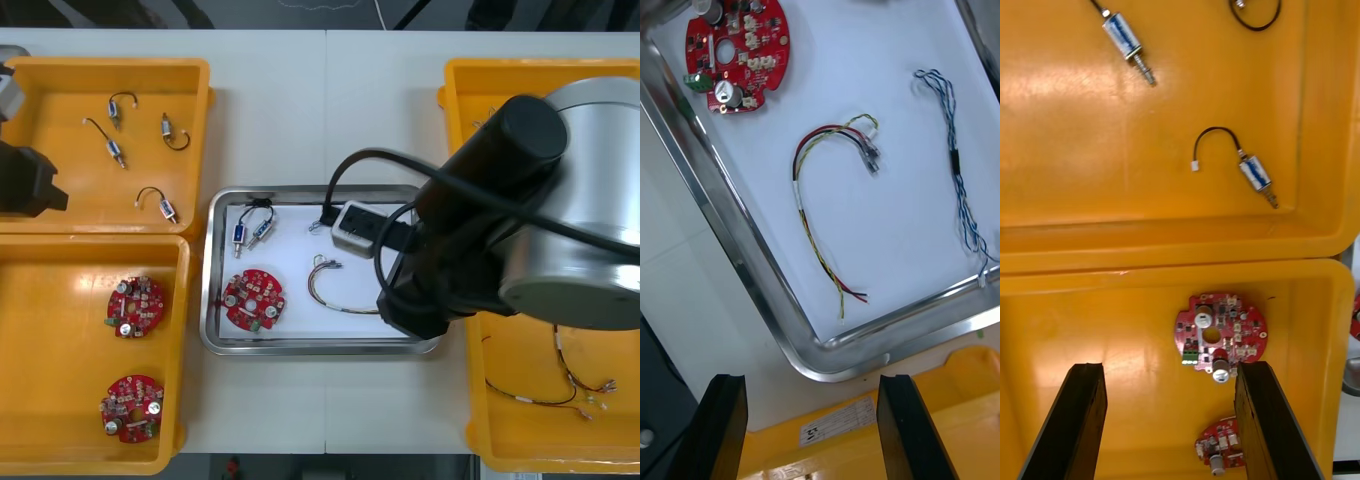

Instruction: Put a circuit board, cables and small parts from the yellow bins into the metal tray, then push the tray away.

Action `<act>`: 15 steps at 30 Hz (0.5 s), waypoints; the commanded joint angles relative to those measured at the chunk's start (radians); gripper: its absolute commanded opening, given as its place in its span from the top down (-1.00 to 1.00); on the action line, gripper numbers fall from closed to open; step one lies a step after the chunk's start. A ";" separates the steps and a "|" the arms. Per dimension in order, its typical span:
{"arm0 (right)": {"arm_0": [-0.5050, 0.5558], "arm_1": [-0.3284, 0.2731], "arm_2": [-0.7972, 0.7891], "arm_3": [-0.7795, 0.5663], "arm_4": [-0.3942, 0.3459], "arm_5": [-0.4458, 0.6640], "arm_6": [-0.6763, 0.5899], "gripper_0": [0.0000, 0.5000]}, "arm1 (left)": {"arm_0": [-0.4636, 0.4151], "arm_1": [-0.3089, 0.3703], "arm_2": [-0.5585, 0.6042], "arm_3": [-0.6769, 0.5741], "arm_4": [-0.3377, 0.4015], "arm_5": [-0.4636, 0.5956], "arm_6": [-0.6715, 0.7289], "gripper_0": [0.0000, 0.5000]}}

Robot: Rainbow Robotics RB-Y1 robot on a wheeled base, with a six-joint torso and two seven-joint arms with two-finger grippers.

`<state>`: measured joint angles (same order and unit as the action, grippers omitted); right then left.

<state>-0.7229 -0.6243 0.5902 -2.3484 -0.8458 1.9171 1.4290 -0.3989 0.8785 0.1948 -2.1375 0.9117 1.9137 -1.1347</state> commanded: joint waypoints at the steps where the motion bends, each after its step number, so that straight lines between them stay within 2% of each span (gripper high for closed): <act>1: -0.072 0.063 0.135 0.038 0.065 -0.027 0.136 -1.00 | 0.091 0.056 0.097 -0.033 0.049 0.006 -0.074 -1.00; 3: -0.090 0.089 0.189 0.077 0.083 -0.050 0.176 -1.00 | 0.132 0.054 0.124 -0.035 0.070 0.006 -0.074 -1.00; 8: -0.121 0.132 0.275 0.167 0.074 -0.113 0.196 -1.00 | 0.216 0.054 0.149 -0.053 0.075 0.006 -0.076 -1.00; 15: -0.148 0.136 0.410 0.225 0.090 -0.228 0.199 -1.00 | 0.318 0.054 0.170 -0.084 0.084 0.006 -0.074 -1.00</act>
<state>-0.8275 -0.5040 0.9322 -2.1252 -0.7717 1.7255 1.5985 -0.1344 0.8901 0.3240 -2.1793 0.9819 1.9137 -1.1396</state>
